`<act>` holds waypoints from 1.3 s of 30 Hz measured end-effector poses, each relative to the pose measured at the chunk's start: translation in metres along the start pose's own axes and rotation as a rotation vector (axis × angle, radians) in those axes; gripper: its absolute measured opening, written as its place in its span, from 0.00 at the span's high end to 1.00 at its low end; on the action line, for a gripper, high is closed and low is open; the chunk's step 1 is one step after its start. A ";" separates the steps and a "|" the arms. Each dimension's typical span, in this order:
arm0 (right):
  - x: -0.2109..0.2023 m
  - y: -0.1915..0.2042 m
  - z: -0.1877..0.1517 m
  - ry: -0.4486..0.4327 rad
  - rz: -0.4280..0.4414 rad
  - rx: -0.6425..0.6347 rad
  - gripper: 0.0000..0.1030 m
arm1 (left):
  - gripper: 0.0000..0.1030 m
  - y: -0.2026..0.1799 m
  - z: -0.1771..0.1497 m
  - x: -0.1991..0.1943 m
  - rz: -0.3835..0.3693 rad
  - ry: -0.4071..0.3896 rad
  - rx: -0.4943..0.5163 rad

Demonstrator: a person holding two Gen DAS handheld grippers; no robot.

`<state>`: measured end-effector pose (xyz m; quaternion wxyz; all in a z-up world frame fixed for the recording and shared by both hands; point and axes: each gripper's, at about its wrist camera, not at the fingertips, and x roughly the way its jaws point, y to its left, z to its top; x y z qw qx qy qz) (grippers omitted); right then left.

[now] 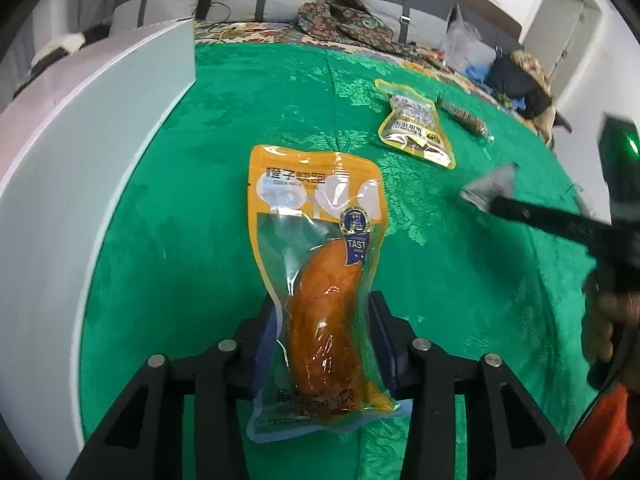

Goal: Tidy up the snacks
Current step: 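Close the left tool on the orange sausage pack while the right tool grasps the white wrapper, then carry both packs into the white box and open both tools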

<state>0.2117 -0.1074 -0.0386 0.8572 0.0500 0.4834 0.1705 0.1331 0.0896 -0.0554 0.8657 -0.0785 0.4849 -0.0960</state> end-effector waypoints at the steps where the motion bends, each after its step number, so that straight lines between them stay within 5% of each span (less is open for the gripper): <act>1: -0.010 -0.002 -0.007 -0.010 0.019 0.014 0.82 | 0.59 0.002 -0.003 -0.001 -0.018 -0.003 -0.015; 12: -0.080 -0.004 -0.049 -0.119 0.047 0.040 0.81 | 0.59 0.003 -0.014 -0.059 -0.162 -0.107 -0.129; 22: -0.115 0.064 -0.023 -0.191 0.100 -0.112 0.81 | 0.58 0.050 0.018 -0.168 -0.217 -0.310 -0.199; 26: -0.128 0.130 -0.001 -0.231 0.182 -0.226 0.81 | 0.56 0.101 0.027 -0.206 -0.141 -0.369 -0.219; 32: -0.121 0.251 0.028 -0.235 0.358 -0.350 0.81 | 0.54 0.192 0.023 -0.231 0.092 -0.374 -0.262; 35: -0.101 0.308 0.031 -0.205 0.399 -0.420 0.81 | 0.38 0.234 0.011 -0.226 0.218 -0.340 -0.299; 36: -0.090 0.326 0.031 -0.186 0.406 -0.438 0.80 | 0.26 0.247 0.006 -0.219 0.260 -0.314 -0.323; 38: -0.064 0.352 0.028 -0.125 0.392 -0.449 0.69 | 0.14 0.273 -0.008 -0.203 0.303 -0.250 -0.393; 39: -0.050 0.359 0.026 -0.076 0.376 -0.447 0.39 | 0.14 0.279 -0.014 -0.197 0.312 -0.234 -0.416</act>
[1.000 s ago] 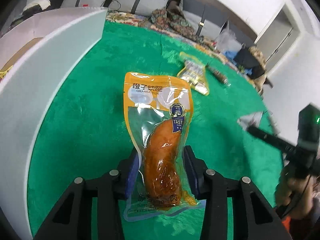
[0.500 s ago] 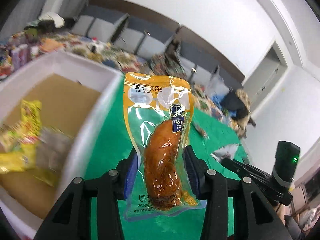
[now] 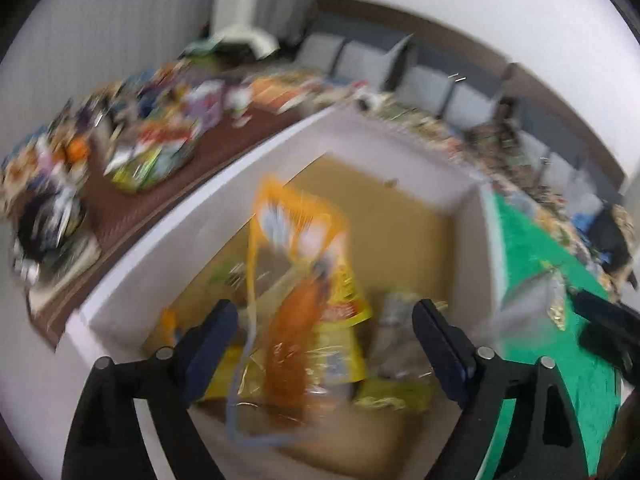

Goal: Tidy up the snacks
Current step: 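Carry both packs into the white box and open both tools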

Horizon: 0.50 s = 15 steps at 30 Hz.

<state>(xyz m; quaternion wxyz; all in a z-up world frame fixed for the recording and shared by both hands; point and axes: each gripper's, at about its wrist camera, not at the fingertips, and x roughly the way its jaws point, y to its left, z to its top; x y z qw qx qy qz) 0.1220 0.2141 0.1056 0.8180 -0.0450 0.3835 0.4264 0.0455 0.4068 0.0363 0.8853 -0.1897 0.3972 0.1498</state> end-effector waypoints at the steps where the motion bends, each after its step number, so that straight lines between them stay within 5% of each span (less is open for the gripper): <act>1: 0.012 -0.001 -0.002 0.040 -0.008 0.013 0.29 | 0.14 0.008 -0.005 0.005 0.019 0.016 -0.022; 7: 0.011 -0.035 -0.043 0.052 -0.133 0.023 0.30 | 0.12 0.001 -0.035 -0.011 0.033 -0.032 -0.027; 15: -0.049 -0.172 -0.165 0.087 -0.560 0.049 0.30 | 0.03 -0.090 -0.038 -0.043 -0.142 -0.112 0.046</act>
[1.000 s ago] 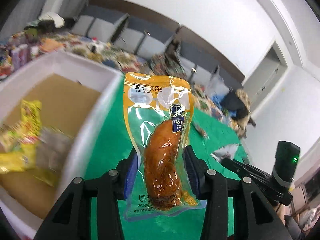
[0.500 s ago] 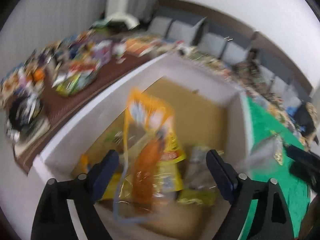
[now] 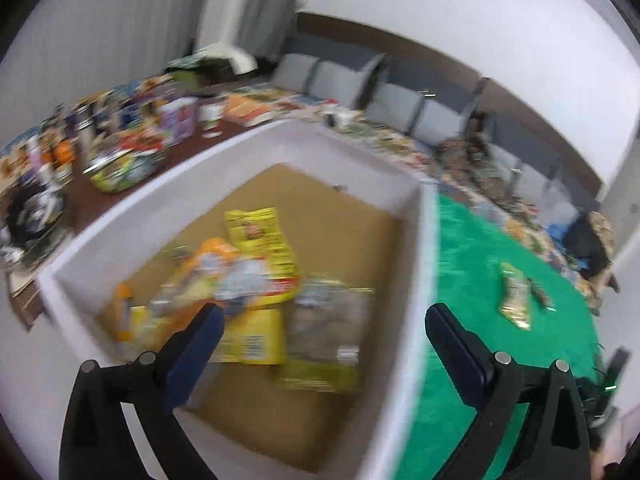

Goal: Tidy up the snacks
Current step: 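Carry both packs into the white box and open both tools, then withdraw both tools from the box back over the cloth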

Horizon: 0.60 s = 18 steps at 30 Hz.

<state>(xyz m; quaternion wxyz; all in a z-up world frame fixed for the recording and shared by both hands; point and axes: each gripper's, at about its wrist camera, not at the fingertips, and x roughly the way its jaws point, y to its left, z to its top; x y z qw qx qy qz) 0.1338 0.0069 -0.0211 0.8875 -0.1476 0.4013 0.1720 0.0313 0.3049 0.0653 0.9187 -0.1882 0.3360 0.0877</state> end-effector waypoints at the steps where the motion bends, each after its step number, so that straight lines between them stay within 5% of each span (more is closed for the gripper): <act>1: 0.003 -0.019 -0.014 0.018 -0.037 0.013 0.30 | 0.03 -0.016 0.000 0.000 -0.030 0.003 0.016; 8: -0.001 -0.144 -0.081 0.057 -0.198 0.206 0.30 | 0.02 -0.125 -0.016 0.019 -0.182 0.066 0.147; 18: -0.002 -0.183 -0.109 0.051 -0.220 0.370 0.29 | 0.02 -0.225 -0.070 0.075 -0.191 0.230 0.321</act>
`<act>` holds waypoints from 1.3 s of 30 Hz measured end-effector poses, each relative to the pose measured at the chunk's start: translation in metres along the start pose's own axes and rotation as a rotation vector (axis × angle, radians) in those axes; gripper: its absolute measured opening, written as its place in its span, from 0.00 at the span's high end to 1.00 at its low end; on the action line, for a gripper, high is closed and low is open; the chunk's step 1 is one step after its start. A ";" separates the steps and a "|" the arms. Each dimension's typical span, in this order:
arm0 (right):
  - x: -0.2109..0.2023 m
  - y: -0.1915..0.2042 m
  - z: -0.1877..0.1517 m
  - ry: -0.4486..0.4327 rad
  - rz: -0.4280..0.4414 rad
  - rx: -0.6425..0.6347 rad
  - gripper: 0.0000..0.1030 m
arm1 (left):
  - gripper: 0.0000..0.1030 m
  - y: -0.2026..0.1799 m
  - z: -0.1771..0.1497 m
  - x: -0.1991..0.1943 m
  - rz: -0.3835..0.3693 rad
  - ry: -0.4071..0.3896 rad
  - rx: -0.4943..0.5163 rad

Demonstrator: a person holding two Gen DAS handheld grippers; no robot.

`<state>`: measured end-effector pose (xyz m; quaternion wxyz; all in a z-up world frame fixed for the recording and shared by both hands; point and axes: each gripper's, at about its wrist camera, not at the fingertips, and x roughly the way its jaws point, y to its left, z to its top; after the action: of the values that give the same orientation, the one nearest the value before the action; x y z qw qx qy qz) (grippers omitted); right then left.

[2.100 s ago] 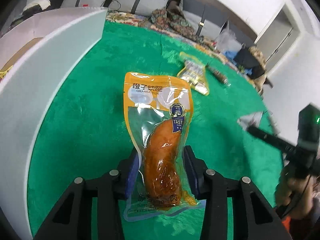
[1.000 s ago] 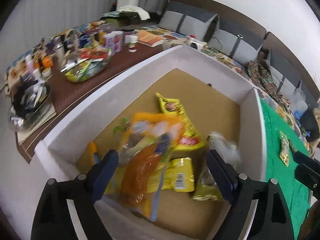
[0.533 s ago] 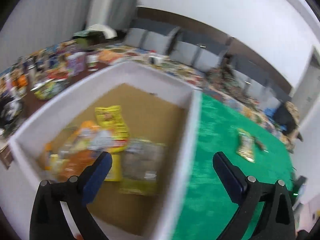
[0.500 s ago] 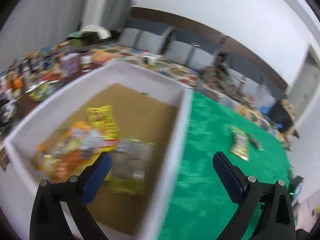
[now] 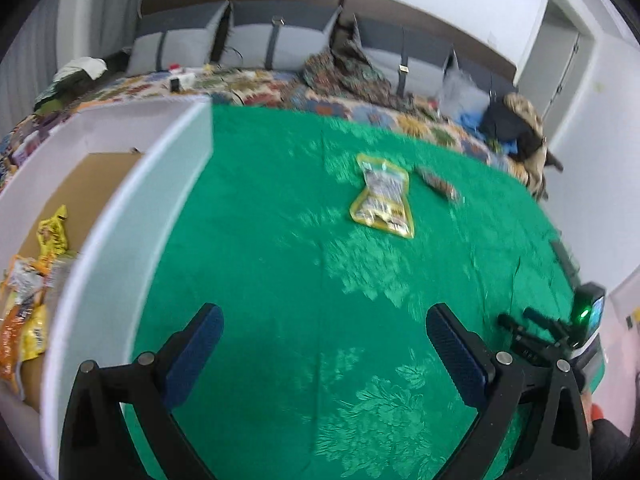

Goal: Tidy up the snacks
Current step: 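Withdraw both tools from the box back over the cloth, then lower the left tool onto the yellow-bordered peanut pack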

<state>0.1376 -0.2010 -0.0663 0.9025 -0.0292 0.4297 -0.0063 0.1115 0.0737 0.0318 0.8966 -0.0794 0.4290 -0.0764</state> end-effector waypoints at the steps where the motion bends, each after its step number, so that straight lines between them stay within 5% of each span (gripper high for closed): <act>1: 0.000 -0.002 0.000 -0.005 0.010 0.014 0.28 | 0.02 -0.004 -0.001 0.006 0.002 0.012 0.006; 14: 0.005 -0.007 -0.007 0.016 0.027 0.042 0.17 | 0.02 -0.024 -0.011 0.075 0.016 0.165 0.092; 21: 0.004 -0.007 -0.008 0.017 0.027 0.042 0.16 | 0.02 -0.040 0.048 0.117 0.001 0.191 0.156; 29: 0.004 -0.007 -0.008 0.017 0.027 0.042 0.16 | 0.02 -0.101 0.127 0.200 -0.089 0.265 0.239; 39: 0.003 -0.007 -0.009 0.018 0.036 0.044 0.15 | 0.02 -0.088 0.133 0.274 0.085 0.332 0.189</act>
<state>0.1329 -0.2085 -0.0741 0.8990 -0.0015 0.4380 0.0003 0.3798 -0.0585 -0.0750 0.8193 0.0370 0.5650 -0.0904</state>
